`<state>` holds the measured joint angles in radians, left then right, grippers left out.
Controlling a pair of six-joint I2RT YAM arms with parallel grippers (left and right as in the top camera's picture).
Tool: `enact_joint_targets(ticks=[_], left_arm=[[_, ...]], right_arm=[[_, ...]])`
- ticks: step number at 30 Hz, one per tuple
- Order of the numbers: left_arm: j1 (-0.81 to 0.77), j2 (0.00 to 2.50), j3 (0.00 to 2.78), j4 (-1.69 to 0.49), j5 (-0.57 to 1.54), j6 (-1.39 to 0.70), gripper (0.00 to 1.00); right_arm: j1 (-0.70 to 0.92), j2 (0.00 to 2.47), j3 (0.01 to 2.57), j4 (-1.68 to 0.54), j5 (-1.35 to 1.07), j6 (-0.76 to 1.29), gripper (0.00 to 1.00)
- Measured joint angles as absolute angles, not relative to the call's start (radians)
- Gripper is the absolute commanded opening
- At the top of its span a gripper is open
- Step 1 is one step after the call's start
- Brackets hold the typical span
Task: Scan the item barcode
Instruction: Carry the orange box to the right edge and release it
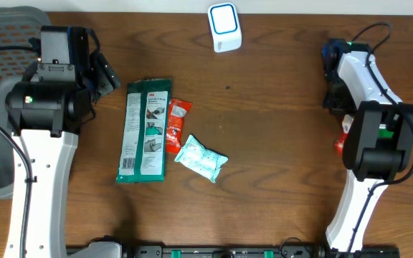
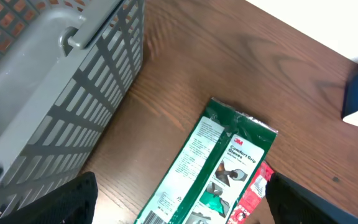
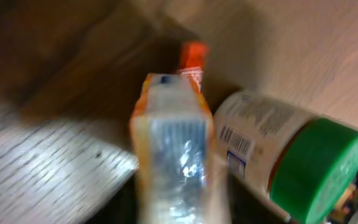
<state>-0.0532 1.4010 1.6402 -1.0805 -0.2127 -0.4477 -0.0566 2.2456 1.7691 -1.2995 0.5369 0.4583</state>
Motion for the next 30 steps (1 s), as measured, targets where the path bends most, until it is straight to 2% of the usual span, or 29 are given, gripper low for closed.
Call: enact_joint_targets(ticks=[12, 14, 19, 23, 27, 30], left_arm=[[-0.053, 1.401, 1.640, -1.081, -0.213, -0.448, 0.87], [-0.053, 1.401, 1.640, -1.081, -0.213, -0.448, 0.87], [-0.053, 1.401, 1.640, -1.081, -0.213, -0.448, 0.87], [-0.053, 1.401, 1.640, -1.081, -0.213, -0.448, 0.87], [-0.053, 1.401, 1.640, -1.081, -0.213, -0.448, 0.87], [-0.053, 1.401, 1.640, -1.081, -0.213, -0.448, 0.87]], right_arm=[[-0.060, 2.245, 1.768, -1.321, 0.534, 0.403, 0.64], [-0.060, 2.245, 1.774, -1.322, 0.499, 0.369, 0.70], [-0.060, 2.225, 1.780, -1.318, 0.342, 0.261, 0.72], [-0.060, 2.199, 1.782, -1.322, 0.274, 0.214, 0.78], [-0.060, 2.187, 1.785, -1.319, 0.208, 0.176, 0.66], [-0.060, 2.187, 1.786, -1.285, 0.120, 0.144, 0.46]])
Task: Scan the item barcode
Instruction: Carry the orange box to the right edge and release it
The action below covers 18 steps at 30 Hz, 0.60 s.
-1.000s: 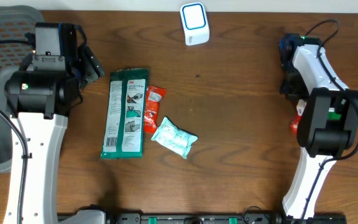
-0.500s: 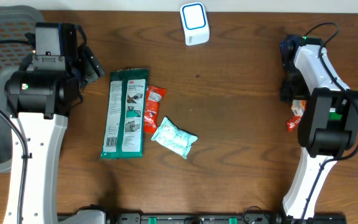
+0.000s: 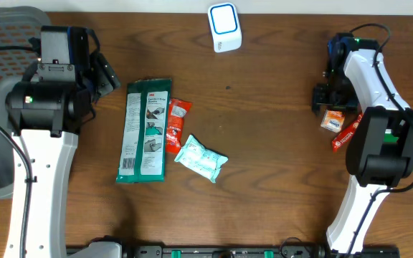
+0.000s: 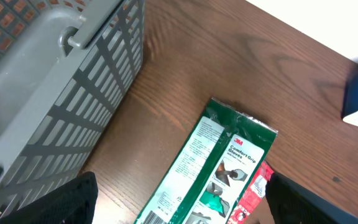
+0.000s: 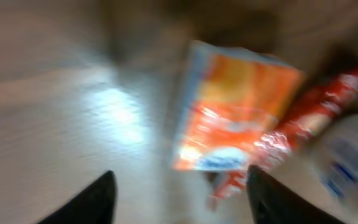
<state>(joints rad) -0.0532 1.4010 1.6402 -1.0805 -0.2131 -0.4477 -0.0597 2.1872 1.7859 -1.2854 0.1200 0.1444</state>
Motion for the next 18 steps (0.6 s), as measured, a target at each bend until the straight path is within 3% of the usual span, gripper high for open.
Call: enact_joint_targets(ticks=[2, 4, 18], left_arm=[[-0.053, 1.401, 1.640, -1.081, -0.213, -0.448, 0.87], [-0.053, 1.401, 1.640, -1.081, -0.213, -0.448, 0.87], [-0.053, 1.401, 1.640, -1.081, -0.213, -0.448, 0.87]], right_arm=[[-0.060, 2.187, 1.786, -1.254, 0.058, 0.132, 0.32], [-0.059, 2.187, 1.786, -1.221, 0.014, 0.123, 0.29], [-0.060, 2.185, 1.670, -1.101, -0.006, 0.125, 0.34]])
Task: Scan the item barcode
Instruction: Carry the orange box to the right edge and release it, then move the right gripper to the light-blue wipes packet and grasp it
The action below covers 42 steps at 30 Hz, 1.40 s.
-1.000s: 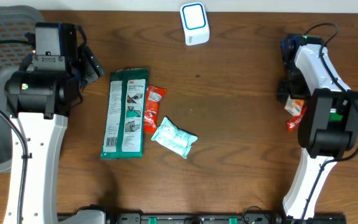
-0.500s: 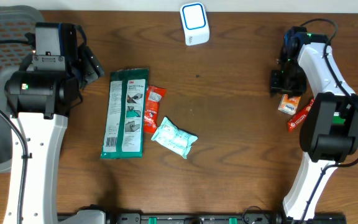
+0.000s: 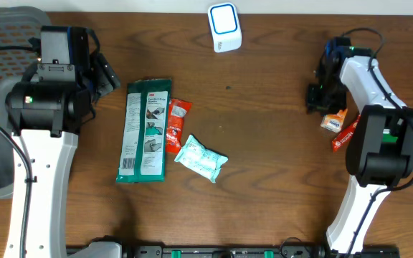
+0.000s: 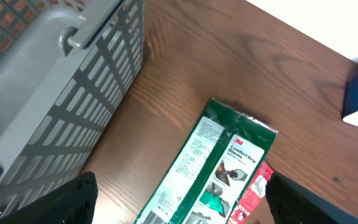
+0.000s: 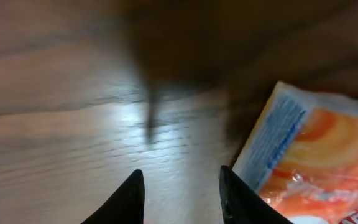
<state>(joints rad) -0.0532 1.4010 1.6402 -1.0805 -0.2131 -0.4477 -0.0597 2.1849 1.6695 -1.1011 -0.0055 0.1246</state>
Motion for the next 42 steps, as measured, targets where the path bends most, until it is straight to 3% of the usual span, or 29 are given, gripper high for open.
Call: enact_joint_targets(ticks=[4, 13, 21, 27, 34, 39, 42], left_arm=[[-0.053, 1.401, 1.640, -1.081, -0.213, -0.448, 0.87], [-0.053, 1.401, 1.640, -1.080, -0.213, -0.448, 0.86], [-0.053, 1.401, 1.640, -1.081, -0.213, -0.448, 0.87], [-0.053, 1.401, 1.640, -1.081, -0.213, -0.448, 0.87], [-0.053, 1.401, 1.640, -1.081, -0.213, -0.448, 0.87], [-0.053, 1.401, 1.640, -1.081, -0.213, -0.448, 0.87], [-0.053, 1.401, 1.640, -1.081, -0.213, -0.448, 0.87]], right_arm=[[-0.062, 2.185, 1.632, -1.112, 0.055, 0.125, 0.36], [-0.089, 2.183, 1.657, -1.179, 0.066, 0.120, 0.59], [-0.031, 2.128, 1.801, -1.328, -0.064, 0.038, 0.63], [0.080, 1.954, 1.824, -1.350, -0.183, -0.049, 0.98], [0.209, 1.874, 1.837, -1.351, -0.324, -0.086, 0.99], [0.298, 1.879, 1.819, -1.345, -0.395, -0.094, 0.78], [0.356, 1.879, 1.779, -1.328, -0.412, -0.096, 0.72]])
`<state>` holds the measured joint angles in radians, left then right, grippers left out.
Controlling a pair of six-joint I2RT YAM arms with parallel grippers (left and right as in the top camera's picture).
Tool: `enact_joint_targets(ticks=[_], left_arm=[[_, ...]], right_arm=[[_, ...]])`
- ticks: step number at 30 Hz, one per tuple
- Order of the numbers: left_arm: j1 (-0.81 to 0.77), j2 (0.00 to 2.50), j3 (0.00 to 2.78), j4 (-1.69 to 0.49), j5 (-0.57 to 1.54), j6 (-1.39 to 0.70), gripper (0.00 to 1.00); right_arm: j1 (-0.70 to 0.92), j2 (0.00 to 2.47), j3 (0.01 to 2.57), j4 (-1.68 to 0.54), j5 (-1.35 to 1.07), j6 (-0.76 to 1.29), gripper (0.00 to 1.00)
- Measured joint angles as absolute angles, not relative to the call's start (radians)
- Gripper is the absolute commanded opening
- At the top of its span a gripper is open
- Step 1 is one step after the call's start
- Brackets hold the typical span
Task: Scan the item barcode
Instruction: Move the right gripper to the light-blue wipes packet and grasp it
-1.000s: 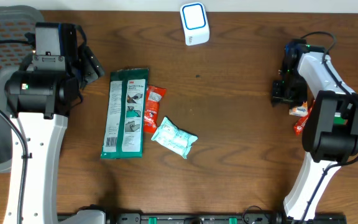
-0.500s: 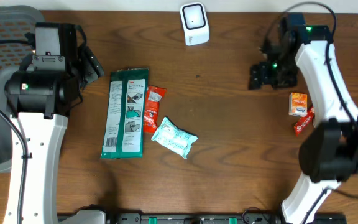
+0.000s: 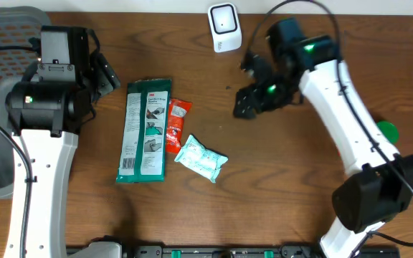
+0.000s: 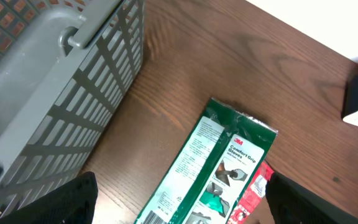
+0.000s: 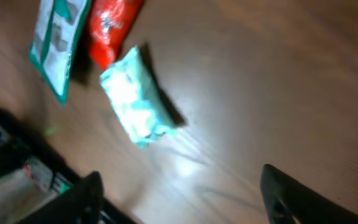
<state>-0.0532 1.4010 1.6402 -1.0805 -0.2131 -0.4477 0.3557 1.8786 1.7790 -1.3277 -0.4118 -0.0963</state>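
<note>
Three items lie left of centre: a green glove pack [image 3: 147,129], a red packet [image 3: 176,125] and a pale teal wipes pack [image 3: 201,159]. The white scanner [image 3: 224,27] stands at the back edge. My right gripper [image 3: 249,86] hovers open over the table's middle, to the right of these items. In the right wrist view its gripper [image 5: 185,199] has nothing between the fingers, and the teal pack [image 5: 135,96] lies ahead of it. My left gripper [image 4: 179,208] is open and empty above the near end of the green glove pack [image 4: 210,162].
A grey slatted basket [image 4: 48,81] stands at the far left beside the left arm. A green lid [image 3: 387,131] shows at the right edge behind the right arm. The scanner is at the right edge of the left wrist view.
My right arm has moved from the right side of the table to the middle, still open. The teal, red and green packs are now in its view. The left arm has not moved.
At first my right gripper was at the far right with an orange packet close in front of it, beside a green-lidded jar. Then the orange packet lay on the table there and the gripper was open beside it. Now that gripper is over the table's middle.
</note>
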Motion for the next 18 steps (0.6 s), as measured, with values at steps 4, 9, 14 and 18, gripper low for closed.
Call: enact_joint_targets(ticks=[4, 9, 14, 18], left_arm=[[-0.053, 1.401, 1.640, -1.081, -0.213, -0.447, 0.87], [-0.053, 1.401, 1.640, -1.080, -0.213, -0.448, 0.87], [-0.053, 1.401, 1.640, -1.080, -0.213, -0.448, 0.87], [-0.053, 1.401, 1.640, -1.080, -0.213, -0.448, 0.87]], right_arm=[[0.424, 1.879, 1.696, -1.261, -0.421, -0.098, 0.71], [0.490, 1.880, 1.523, -1.085, -0.424, -0.099, 0.71], [0.545, 1.882, 1.342, -0.878, -0.424, -0.096, 0.73], [0.590, 1.884, 1.217, -0.706, -0.423, -0.082, 0.74]])
